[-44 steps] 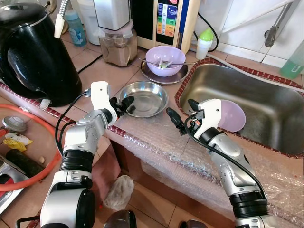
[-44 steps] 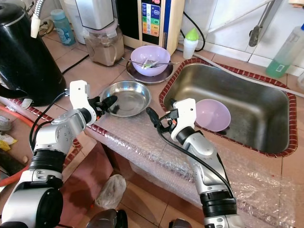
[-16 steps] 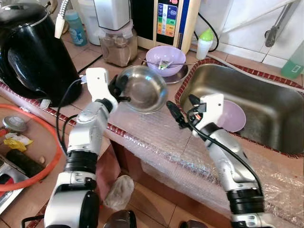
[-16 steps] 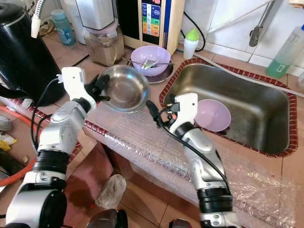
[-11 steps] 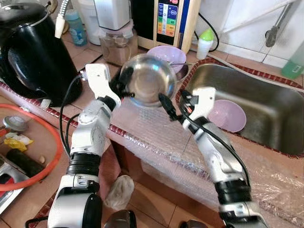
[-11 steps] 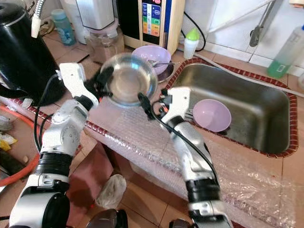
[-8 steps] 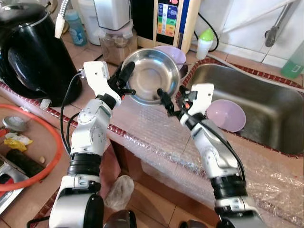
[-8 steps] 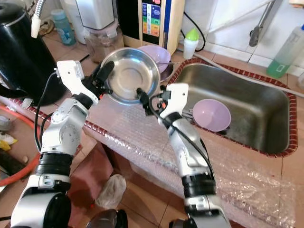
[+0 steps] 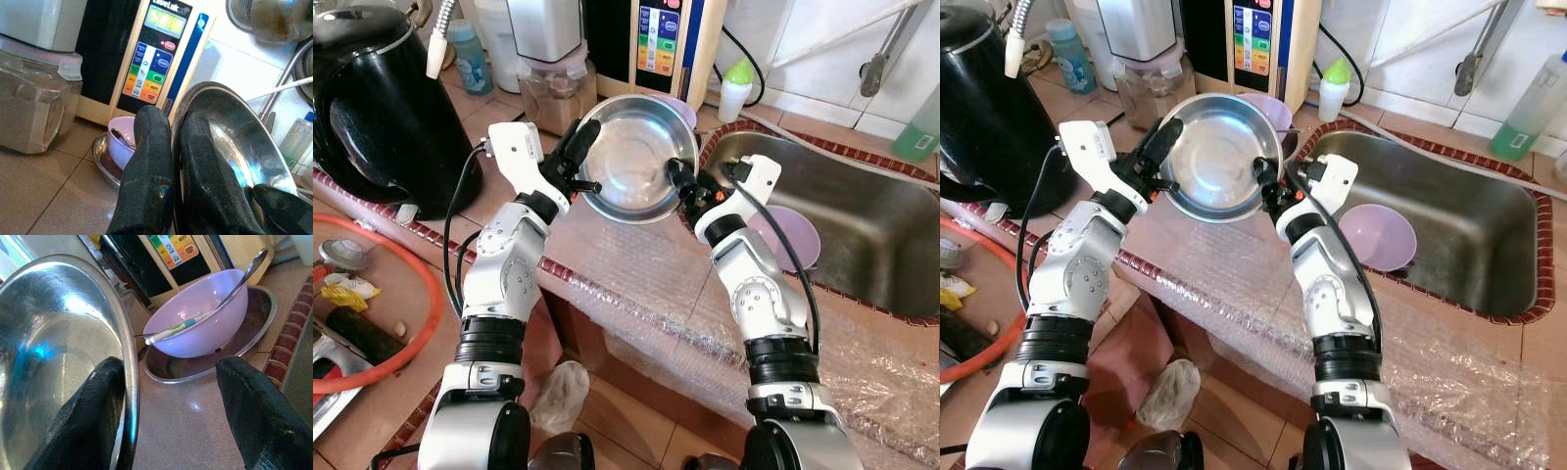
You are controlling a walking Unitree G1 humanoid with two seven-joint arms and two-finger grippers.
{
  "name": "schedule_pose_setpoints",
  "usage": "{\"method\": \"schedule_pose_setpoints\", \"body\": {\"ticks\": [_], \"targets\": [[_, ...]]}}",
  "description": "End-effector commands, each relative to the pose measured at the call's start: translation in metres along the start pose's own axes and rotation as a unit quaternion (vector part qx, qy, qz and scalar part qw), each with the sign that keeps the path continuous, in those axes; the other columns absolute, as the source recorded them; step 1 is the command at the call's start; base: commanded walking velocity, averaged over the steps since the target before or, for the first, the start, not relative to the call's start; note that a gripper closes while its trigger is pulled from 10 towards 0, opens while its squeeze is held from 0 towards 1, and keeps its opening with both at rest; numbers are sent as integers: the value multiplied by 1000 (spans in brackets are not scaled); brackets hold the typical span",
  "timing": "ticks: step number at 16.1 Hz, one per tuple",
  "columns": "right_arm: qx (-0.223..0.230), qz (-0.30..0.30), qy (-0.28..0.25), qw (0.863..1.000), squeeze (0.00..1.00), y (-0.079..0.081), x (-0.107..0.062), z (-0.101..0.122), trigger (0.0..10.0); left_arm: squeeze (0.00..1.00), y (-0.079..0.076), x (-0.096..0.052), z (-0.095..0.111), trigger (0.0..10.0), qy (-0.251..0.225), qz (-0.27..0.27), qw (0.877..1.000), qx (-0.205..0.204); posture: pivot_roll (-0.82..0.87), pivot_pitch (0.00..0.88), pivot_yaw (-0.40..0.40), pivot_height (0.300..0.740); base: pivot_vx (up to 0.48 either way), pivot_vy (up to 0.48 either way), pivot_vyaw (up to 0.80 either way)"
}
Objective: Kitchen organization
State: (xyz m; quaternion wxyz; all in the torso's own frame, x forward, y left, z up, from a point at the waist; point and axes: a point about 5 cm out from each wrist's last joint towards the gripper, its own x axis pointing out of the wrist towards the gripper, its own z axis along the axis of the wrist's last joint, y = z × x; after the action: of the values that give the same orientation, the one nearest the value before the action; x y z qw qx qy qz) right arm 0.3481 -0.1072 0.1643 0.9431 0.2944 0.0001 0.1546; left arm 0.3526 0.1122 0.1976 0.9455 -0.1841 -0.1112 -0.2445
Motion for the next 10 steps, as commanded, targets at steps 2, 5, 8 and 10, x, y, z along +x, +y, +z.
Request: {"method": "schedule_pose_setpoints", "body": {"ticks": [2, 5, 8, 10], "targets": [[12, 2, 38, 999, 0, -4, -4, -7, 0, 0, -2, 2, 7, 0, -18, -6, 1000, 8, 3, 28, 38, 740, 0, 0, 0], [12, 8, 58, 998, 0, -4, -8, -12, 0, 0, -2, 2, 8, 0, -19, -5, 1000, 10, 4, 26, 38, 740, 0, 0, 0], [16, 2, 60, 998, 0, -7, -8, -10, 0, 0, -2, 3, 8, 0, -18, -5, 1000, 17, 4, 25, 42, 740, 0, 0, 0], [18, 2, 59, 998, 0, -7, -7, -8, 0, 0, -2, 4, 8, 0, -18, -4, 1000, 17, 4, 25, 42, 740, 0, 0, 0]]}}
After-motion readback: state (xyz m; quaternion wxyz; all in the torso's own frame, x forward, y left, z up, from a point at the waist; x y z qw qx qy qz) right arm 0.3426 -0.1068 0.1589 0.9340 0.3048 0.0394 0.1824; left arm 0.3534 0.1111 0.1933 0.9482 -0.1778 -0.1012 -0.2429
